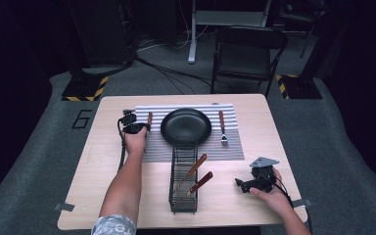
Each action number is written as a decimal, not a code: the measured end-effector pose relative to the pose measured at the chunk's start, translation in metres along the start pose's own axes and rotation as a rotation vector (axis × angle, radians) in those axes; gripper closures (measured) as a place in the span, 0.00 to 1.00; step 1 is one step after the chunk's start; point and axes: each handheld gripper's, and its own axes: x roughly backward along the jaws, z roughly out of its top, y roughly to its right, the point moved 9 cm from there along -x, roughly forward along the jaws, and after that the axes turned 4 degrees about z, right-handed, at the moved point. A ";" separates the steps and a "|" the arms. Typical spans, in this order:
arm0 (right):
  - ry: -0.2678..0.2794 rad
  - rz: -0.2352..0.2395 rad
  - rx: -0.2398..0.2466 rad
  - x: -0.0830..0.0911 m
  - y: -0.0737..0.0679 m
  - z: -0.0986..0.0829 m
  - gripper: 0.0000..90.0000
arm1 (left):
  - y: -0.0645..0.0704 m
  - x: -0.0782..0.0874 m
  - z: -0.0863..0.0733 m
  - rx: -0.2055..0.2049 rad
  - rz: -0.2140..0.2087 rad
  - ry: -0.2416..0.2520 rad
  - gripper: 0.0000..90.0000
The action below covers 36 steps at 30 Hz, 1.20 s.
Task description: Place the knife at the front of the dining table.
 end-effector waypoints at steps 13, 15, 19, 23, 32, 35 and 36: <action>-0.001 0.001 0.000 0.000 0.000 0.000 0.00 | -0.003 -0.002 -0.001 0.018 -0.024 0.019 0.89; 0.000 0.001 0.000 0.000 0.000 0.000 0.00 | -0.003 -0.002 -0.001 0.024 -0.023 0.022 0.88; 0.000 0.002 0.004 0.000 0.000 0.000 0.00 | -0.004 -0.001 -0.001 0.018 -0.021 0.017 0.87; 0.000 0.002 0.005 0.000 0.000 0.000 0.00 | -0.006 0.001 -0.001 0.012 -0.009 0.016 0.84; 0.000 0.002 0.005 0.000 0.000 0.000 0.00 | -0.013 0.008 -0.001 0.007 -0.010 0.024 0.73; 0.000 0.003 0.005 0.000 0.000 0.000 0.00 | -0.012 0.011 0.001 0.001 -0.011 0.029 0.70; 0.000 0.003 0.005 0.000 0.000 0.000 0.00 | -0.011 0.013 0.000 -0.006 -0.014 0.027 0.69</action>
